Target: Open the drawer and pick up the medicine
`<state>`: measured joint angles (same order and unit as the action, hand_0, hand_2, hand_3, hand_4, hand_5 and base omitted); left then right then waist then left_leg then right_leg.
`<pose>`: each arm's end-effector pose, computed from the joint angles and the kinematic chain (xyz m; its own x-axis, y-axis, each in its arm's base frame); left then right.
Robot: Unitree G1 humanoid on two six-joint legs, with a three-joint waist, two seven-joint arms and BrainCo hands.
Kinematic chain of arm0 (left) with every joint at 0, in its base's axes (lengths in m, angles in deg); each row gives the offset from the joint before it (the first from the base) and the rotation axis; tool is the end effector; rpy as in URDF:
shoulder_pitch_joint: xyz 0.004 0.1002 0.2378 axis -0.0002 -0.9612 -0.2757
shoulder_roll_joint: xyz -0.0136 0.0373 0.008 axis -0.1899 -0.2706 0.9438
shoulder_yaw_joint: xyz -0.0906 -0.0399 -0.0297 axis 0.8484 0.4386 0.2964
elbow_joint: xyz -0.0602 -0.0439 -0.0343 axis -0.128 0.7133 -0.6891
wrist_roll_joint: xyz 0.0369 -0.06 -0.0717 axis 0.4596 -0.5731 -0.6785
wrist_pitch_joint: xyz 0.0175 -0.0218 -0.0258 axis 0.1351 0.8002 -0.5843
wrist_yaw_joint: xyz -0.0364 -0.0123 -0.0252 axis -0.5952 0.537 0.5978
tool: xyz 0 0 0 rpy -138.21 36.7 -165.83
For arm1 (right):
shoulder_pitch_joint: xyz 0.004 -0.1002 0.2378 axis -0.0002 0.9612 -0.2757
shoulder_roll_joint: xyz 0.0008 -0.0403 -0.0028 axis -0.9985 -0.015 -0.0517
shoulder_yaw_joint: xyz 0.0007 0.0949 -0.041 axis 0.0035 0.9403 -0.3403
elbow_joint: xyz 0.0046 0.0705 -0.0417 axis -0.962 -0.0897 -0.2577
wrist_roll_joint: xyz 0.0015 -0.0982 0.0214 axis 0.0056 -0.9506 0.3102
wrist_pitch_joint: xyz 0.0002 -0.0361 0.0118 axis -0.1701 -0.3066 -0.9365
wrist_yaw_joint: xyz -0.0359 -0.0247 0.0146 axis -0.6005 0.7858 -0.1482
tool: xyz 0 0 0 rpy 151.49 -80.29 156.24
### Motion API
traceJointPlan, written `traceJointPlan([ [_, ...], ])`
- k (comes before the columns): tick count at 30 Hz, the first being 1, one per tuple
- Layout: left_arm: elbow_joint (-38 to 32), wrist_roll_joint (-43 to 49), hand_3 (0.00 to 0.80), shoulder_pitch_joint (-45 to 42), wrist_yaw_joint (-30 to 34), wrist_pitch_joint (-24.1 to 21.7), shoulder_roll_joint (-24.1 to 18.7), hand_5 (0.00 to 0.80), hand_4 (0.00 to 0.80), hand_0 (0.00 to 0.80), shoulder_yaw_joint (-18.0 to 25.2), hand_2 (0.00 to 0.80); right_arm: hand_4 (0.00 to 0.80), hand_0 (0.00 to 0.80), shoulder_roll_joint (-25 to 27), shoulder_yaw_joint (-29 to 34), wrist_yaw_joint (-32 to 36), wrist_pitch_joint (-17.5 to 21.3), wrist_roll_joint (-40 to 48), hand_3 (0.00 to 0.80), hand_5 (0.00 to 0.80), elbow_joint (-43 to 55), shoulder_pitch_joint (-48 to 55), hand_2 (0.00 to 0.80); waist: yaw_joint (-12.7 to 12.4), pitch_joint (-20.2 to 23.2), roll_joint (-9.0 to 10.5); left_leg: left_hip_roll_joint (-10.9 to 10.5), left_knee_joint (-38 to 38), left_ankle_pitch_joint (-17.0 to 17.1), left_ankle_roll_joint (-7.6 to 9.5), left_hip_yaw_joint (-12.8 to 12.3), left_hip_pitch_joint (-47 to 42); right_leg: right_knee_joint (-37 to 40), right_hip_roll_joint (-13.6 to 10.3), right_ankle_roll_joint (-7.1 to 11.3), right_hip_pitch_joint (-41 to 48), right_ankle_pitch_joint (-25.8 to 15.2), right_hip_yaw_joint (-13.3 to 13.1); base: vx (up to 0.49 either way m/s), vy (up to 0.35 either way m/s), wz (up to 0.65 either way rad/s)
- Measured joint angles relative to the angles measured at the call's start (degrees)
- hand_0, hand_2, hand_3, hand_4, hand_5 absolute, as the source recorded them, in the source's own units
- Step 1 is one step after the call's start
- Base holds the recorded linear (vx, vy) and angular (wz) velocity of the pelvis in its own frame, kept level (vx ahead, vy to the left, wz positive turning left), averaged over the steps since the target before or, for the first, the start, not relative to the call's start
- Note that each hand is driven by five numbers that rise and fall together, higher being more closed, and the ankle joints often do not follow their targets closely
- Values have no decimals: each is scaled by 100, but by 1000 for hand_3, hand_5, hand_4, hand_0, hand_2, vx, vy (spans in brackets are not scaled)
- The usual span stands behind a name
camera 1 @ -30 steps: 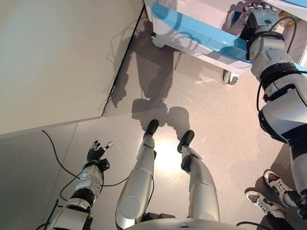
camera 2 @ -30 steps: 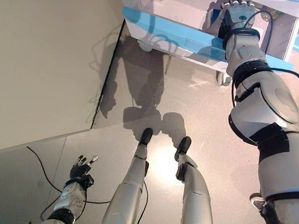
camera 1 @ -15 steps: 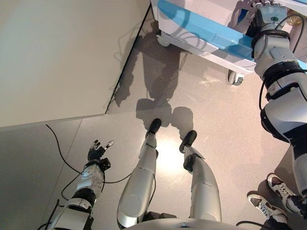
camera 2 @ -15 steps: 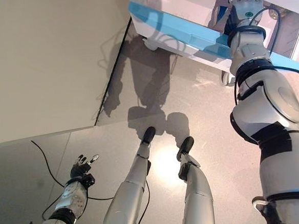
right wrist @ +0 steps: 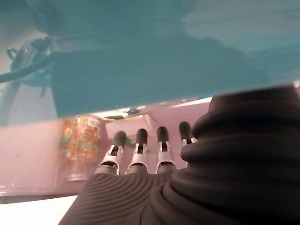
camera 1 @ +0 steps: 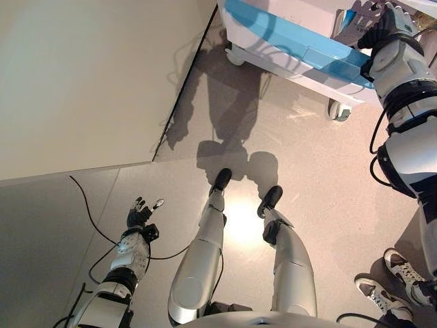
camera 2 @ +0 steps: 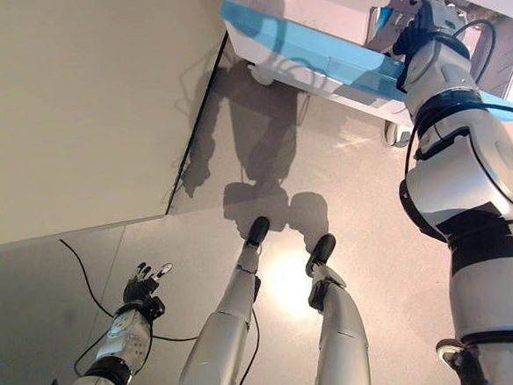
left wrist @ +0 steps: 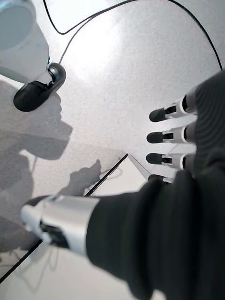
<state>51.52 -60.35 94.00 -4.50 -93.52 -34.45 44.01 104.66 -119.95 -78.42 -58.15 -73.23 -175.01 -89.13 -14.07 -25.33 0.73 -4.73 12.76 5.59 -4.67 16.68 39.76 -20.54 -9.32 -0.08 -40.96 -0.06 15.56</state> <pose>0.2077 0.2377 -0.0416 0.8005 0.3554 -0.4827 -0.4525 0.8864 -0.0977 0.3659 -0.2428 0.3039 0.8674 -0.3989 0.2975 0.4226 0.2746 -0.8637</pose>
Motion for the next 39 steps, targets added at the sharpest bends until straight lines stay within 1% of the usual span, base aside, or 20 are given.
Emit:
traceJointPlan([
  [4,1,0,0,1,69,5,0,0,0,0,-1,0,0,0,26,-107,83,9,0,0,0,2,-25,0,-61,0,0,24,-7,-1,-1,-15,0,28,17,-7,1,-9,0,1,4,-2],
  [7,38,-1,0,-10,105,13,-4,0,0,0,1,0,0,0,24,-496,168,64,-79,0,0,76,-46,0,-89,1,1,45,-13,-1,-3,-24,7,86,44,-16,13,-41,-1,1,3,-2],
  [8,38,-1,0,-10,106,13,-4,0,0,0,1,0,179,179,22,-507,170,78,-101,179,179,76,-46,179,-89,1,1,45,-13,-1,-3,-23,8,91,46,-30,15,-54,-1,0,0,0],
  [9,41,-1,0,-9,111,14,-3,0,0,0,0,0,405,405,7,-615,200,88,-183,405,405,87,-54,405,-85,1,2,46,-13,-2,-3,-25,9,117,56,-24,23,-64,-6,0,0,0],
  [10,41,-1,0,-9,113,15,-4,0,0,0,1,0,467,467,1,-674,227,97,-212,467,467,100,-60,467,-87,1,2,45,-15,-2,-3,-31,10,146,65,-15,30,-74,-8,-6,12,-7],
  [11,49,-3,0,-9,116,16,-4,0,0,0,1,0,656,656,-28,-800,278,117,-343,656,656,140,-79,656,-85,2,3,64,-21,-2,-3,-48,15,226,104,-17,48,-122,-24,-4,5,-9],
  [12,58,-3,0,-8,120,17,-2,0,0,0,1,0,693,693,-44,-853,285,120,-399,693,693,165,-89,693,-82,2,4,70,-21,-2,-3,-56,17,260,115,-19,58,-144,-26,-11,9,-11],
  [13,68,-3,0,-6,129,21,-1,0,0,0,1,0,800,800,-40,-921,286,138,-474,800,800,247,-91,800,-76,2,4,76,-23,-2,-2,-70,18,282,121,-15,61,-164,-35,-13,12,-7],
  [19,120,-12,0,-4,176,21,-1,0,0,0,2,0,800,800,-129,-1122,386,204,-626,800,800,565,-91,800,-45,3,11,83,-19,0,4,-84,20,385,183,-23,83,-251,-97,-8,6,-5],
  [21,130,-17,0,-4,202,21,-3,0,0,0,2,0,800,800,-155,-1131,391,259,-625,800,800,570,-91,800,-10,3,16,81,-19,3,8,-84,21,395,183,-20,87,-262,-98,0,0,0],
  [23,193,-18,0,2,226,22,-4,0,0,0,3,0,800,800,-230,-1130,394,301,-621,800,800,588,-91,800,77,3,20,77,-19,9,17,-84,27,399,182,-10,92,-267,-101,-8,-1,2],
  [26,199,-18,0,12,242,20,-2,0,0,0,4,0,800,800,-237,-1131,434,377,-617,800,800,597,-91,800,90,3,30,81,-20,13,21,-88,36,453,196,14,102,-296,-115,-9,-1,-3],
  [32,231,-18,0,11,275,20,-5,0,0,0,5,0,800,800,-226,-1124,500,397,-551,800,800,620,-91,800,140,-8,69,76,-19,21,31,-95,57,477,195,29,103,-309,-117,-2,0,1],
  [34,236,-18,0,10,284,20,-6,0,0,0,8,0,800,800,-227,-1120,500,400,-515,800,800,711,-91,800,208,-15,83,72,-18,27,37,-88,72,485,195,35,103,-312,-119,-5,-1,3],
  [39,241,-16,0,17,289,18,-7,0,0,0,36,0,800,800,-215,-1093,485,410,-438,800,800,791,-88,800,219,-23,101,72,-18,34,48,-117,72,537,204,43,107,-353,-154,-9,4,-2],
])
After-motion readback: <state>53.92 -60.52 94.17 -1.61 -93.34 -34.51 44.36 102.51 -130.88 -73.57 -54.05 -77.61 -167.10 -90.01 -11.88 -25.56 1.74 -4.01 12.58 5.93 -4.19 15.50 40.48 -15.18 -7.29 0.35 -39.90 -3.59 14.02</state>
